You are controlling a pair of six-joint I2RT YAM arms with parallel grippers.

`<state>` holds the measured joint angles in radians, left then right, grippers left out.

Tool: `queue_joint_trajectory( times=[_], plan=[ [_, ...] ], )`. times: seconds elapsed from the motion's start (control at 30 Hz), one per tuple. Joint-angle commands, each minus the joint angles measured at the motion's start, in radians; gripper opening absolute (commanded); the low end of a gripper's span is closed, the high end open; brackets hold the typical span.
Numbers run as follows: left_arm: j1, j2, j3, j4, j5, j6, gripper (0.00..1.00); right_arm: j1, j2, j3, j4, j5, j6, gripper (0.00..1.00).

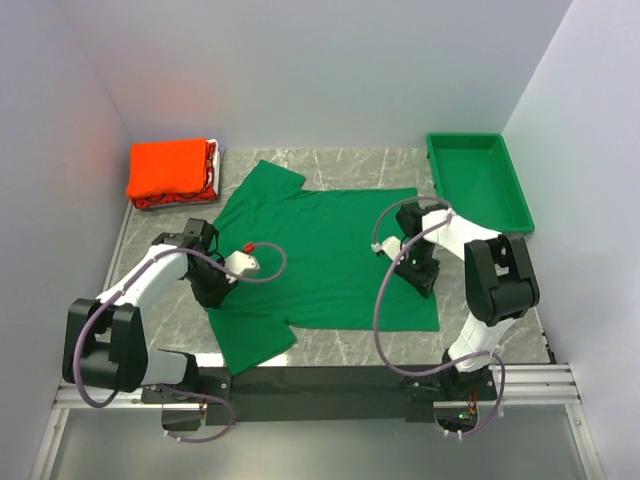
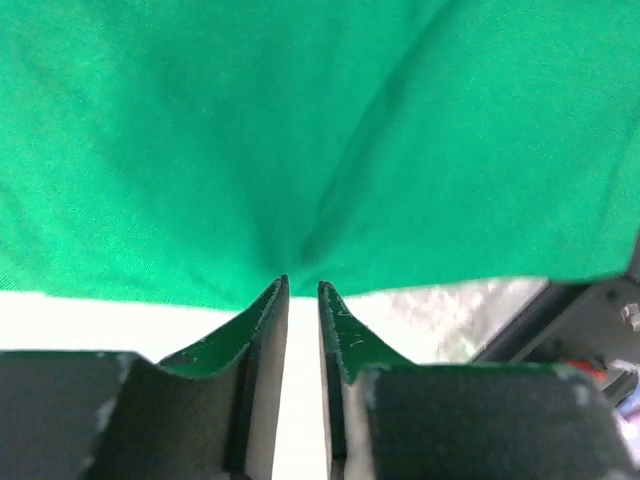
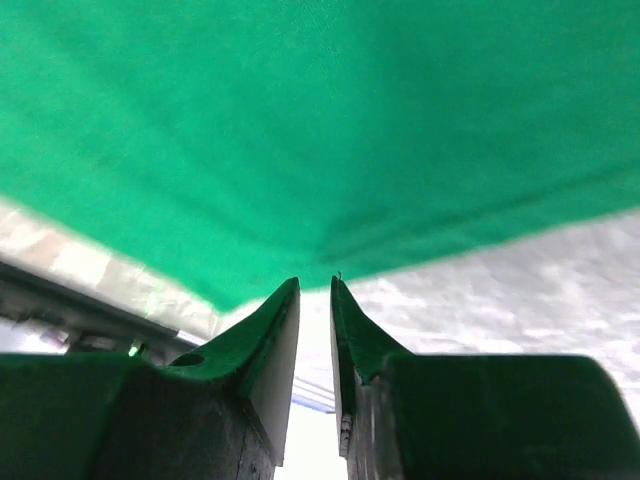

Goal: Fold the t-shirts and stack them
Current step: Flatten the tshirt out

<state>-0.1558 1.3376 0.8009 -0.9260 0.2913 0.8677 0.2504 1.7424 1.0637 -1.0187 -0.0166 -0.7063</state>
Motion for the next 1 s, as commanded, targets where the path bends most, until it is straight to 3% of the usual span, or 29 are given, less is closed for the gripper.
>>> queue_joint_trajectory(
  times=[0.0, 0.23, 0.43, 0.63, 0.8, 0.93, 0.97],
  plan=[
    [0.013, 0.017, 0.108, -0.047, 0.040, 0.068, 0.25, -0.026, -0.034, 0.186, -0.073, -0.101, -0.042, 0.26],
    [0.047, 0.412, 0.489, 0.142, 0.098, -0.231, 0.32, -0.056, 0.222, 0.508, 0.028, -0.117, 0.174, 0.26],
    [0.050, 0.567, 0.558, 0.239, 0.040, -0.345, 0.32, -0.057, 0.364, 0.630, 0.078, -0.074, 0.237, 0.25],
    [0.059, 0.539, 0.411, 0.246, 0.003, -0.322, 0.30, -0.056, 0.396, 0.565, 0.091, -0.065, 0.214, 0.25],
    [0.068, 0.460, 0.298, 0.170, 0.006, -0.273, 0.26, -0.056, 0.324, 0.490, 0.011, -0.147, 0.143, 0.25],
    [0.073, 0.416, 0.371, 0.108, 0.069, -0.259, 0.29, -0.080, 0.253, 0.531, 0.008, -0.206, 0.139, 0.28],
    [0.075, 0.417, 0.407, 0.105, 0.083, -0.268, 0.33, -0.086, 0.247, 0.585, 0.018, -0.210, 0.152, 0.35]
  ],
)
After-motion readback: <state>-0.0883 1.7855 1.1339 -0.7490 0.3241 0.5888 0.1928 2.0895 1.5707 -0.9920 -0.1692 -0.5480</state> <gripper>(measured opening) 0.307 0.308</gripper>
